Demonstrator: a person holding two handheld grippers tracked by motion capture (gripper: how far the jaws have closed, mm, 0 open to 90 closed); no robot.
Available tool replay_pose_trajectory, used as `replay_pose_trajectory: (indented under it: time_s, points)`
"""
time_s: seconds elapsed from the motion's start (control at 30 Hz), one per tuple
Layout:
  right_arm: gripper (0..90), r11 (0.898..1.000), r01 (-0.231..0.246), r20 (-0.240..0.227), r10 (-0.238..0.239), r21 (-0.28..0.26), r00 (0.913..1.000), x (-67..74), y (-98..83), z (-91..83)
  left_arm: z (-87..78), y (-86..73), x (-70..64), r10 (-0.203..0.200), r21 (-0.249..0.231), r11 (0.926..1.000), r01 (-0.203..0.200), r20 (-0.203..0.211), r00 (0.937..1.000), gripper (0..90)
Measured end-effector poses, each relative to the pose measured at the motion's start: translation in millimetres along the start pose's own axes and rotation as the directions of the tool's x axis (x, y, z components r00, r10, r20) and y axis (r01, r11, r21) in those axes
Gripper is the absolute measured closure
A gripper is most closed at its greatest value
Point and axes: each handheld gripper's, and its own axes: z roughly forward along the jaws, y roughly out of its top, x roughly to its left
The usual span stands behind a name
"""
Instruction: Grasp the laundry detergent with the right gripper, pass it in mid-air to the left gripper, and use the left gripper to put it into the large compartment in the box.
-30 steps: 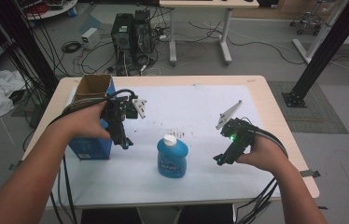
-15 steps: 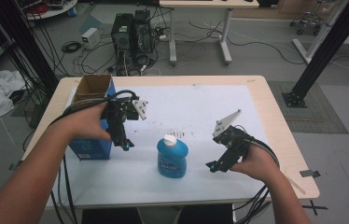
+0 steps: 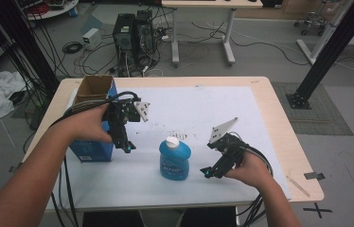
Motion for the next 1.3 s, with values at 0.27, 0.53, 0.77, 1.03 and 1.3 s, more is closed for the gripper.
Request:
replay_pose_trajectory:
  time_s: [0.27, 0.53, 0.77, 1.03, 1.3]
  points:
    - [1.1, 0.999, 0.024, -0.031, -0.025, -0.031, 0.9992, 4.7, 6.7, 13.4, -2.3, -1.4, -1.4, 0.004, 0.001, 1.0, -0.004, -0.006, 1.0, 3.2]
    - [1.1, 0.997, 0.042, -0.043, -0.045, -0.061, 0.9981, 8.1, 13.0, 27.4, -4.5, -2.4, -4.5, 0.01, -0.02, 0.9998, -0.01, -0.002, 0.9999, 3.2]
    - [1.1, 0.994, 0.054, -0.041, -0.057, -0.09, 0.9975, 9.8, 15.4, 36.4, -5.4, -1.4, -6.9, 0.018, -0.023, 0.9996, -0.018, 0.0, 0.9998, 3.2]
    - [1.1, 0.99, 0.05, -0.049, -0.057, -0.131, 0.9971, 10.6, 14.0, 47.9, -4.7, -2.9, -9.5, 0.019, -0.012, 0.9998, -0.018, 0.003, 0.9998, 3.2]
    - [1.1, 0.983, 0.049, -0.036, -0.056, -0.177, 0.9978, 11.9, 13.4, 58.0, -4.6, -3.4, -11.6, 0.019, -0.006, 0.9998, -0.02, -0.004, 0.9998, 3.2]
